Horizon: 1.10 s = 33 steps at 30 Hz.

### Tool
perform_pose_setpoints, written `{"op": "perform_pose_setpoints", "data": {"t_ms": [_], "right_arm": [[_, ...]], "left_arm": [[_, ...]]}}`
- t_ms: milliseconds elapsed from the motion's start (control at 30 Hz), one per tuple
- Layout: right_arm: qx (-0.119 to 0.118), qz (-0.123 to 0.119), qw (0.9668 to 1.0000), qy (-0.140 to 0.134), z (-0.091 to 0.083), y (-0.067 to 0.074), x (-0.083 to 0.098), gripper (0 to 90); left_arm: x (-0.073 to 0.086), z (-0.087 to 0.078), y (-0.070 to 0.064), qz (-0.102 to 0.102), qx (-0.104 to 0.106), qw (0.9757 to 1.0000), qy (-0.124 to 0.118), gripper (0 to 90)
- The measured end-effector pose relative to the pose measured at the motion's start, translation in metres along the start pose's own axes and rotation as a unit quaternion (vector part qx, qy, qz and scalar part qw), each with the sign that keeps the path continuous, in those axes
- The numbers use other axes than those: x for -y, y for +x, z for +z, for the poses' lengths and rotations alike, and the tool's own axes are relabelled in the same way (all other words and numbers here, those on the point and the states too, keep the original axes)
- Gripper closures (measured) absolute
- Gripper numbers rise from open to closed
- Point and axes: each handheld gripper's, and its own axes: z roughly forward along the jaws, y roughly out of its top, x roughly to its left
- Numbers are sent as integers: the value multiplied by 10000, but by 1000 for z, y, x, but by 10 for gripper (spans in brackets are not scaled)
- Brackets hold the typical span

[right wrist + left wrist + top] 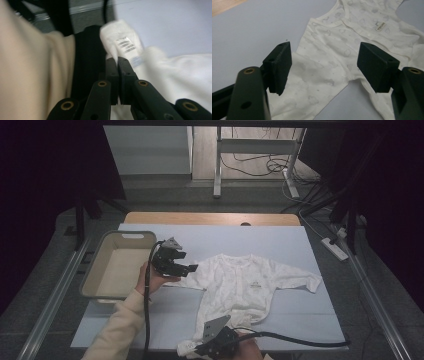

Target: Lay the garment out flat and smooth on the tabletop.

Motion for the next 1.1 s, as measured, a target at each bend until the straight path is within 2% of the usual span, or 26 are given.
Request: {"op": "perform_pose_setpoints", "data": {"t_ms": [67, 167, 233, 367, 400, 533, 700, 833, 933, 1000, 1100], "right_arm": [[-154, -80, 9998, 65, 1, 7, 2, 875], [-305, -51, 9995, 82, 1, 14, 4, 868], [-184, -78, 9998, 75, -2, 16, 5, 779], [179, 234, 9988, -401, -24, 12, 7, 562], [299, 306, 9979, -496, -32, 9, 8, 545], [888, 625, 9913, -743, -63, -3, 24, 526], [1524, 1056, 9791, -839, -94, -20, 52, 527], [1731, 1444, 9709, -810, -108, -33, 73, 531], [1890, 1486, 9685, -644, -111, -36, 79, 525], [1974, 1451, 9684, -466, -110, -38, 80, 516], [1940, 1505, 9689, -321, -107, -41, 84, 514]], "left_arm": [[0, 0, 0, 2, 6, 10000, 3, 286], [0, 0, -1, 11, 4, 10000, -3, 286], [0, 0, 0, 24, -1, 10000, 5, 286], [0, -1, 0, 3, -1, 10000, 1, 285], [0, -1, 0, 2, 1, 10000, -6, 285], [0, -1, 1, 11, -5, 10000, -21, 285], [0, -1, 0, 3, -1, 10000, 5, 284], [0, 0, 0, 4, -6, 10000, -2, 283], [0, -1, 0, 1, -15, 10000, -11, 284], [0, -1, 0, 2, -19, 10000, -22, 284], [0, -1, 0, 5, -20, 10000, -13, 284]]}}
